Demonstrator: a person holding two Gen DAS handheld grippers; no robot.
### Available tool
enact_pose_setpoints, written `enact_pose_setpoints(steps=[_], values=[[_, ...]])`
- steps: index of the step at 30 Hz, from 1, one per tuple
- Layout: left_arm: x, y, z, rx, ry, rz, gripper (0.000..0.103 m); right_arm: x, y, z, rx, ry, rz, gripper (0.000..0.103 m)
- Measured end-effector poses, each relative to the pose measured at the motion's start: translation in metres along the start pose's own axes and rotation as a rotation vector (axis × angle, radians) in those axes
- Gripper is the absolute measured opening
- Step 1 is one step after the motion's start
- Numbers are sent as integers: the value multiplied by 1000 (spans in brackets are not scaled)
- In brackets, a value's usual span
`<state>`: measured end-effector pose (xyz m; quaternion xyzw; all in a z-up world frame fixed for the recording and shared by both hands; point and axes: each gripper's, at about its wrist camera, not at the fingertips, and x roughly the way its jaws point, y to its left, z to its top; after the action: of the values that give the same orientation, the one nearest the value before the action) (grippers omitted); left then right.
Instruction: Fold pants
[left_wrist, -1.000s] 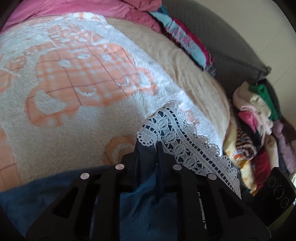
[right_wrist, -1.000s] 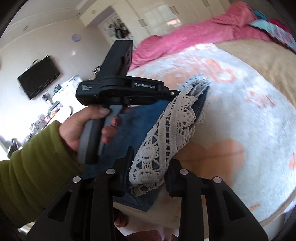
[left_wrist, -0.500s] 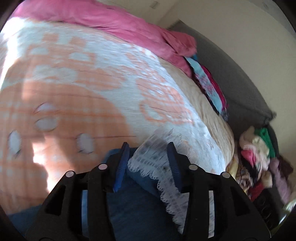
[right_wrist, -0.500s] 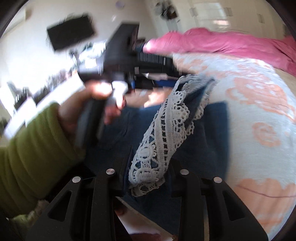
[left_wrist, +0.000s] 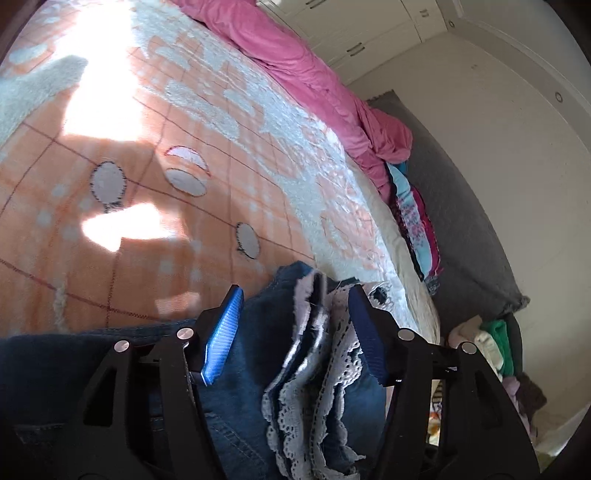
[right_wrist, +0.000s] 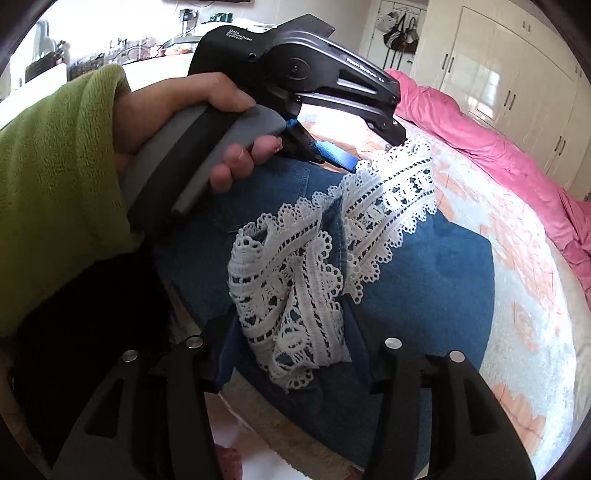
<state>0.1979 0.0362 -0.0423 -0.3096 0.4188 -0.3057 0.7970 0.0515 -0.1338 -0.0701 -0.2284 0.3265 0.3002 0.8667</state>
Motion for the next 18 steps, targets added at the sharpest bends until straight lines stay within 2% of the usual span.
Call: enact_pose_setpoints(steps=[3,4,7,8,13,14,15,16,17,18], values=[[-5,-1,1,-9,-21,-51,50,-6,-1,-1,64,-15,11,55],[-6,1,1,-27,-35,-80,50,-9,-5,-2,82,-19,9,61],[-7,5,0,-68,-38,-146,51,-13,-14,-5,130,-30,32,63],[-5,6,0,-66,-22,-141,53,-11,-16,-6,129,-23,39,63],[14,-8,-7,28,42,5,52,-2,-15,-8,109,-24,75,62],[16,-10,-7,41,44,19,50,0,-16,-6,95,-28,73,61],[19,-11,-8,46,51,28,42,-1,-15,-7,81,-31,72,51],[21,-9,-8,45,54,34,27,-3,-12,-8,69,-32,73,42],[24,-6,-7,41,59,41,20,-2,-12,-7,60,-32,80,35],[28,-4,-7,33,69,57,16,-5,-8,-6,56,-32,88,23]])
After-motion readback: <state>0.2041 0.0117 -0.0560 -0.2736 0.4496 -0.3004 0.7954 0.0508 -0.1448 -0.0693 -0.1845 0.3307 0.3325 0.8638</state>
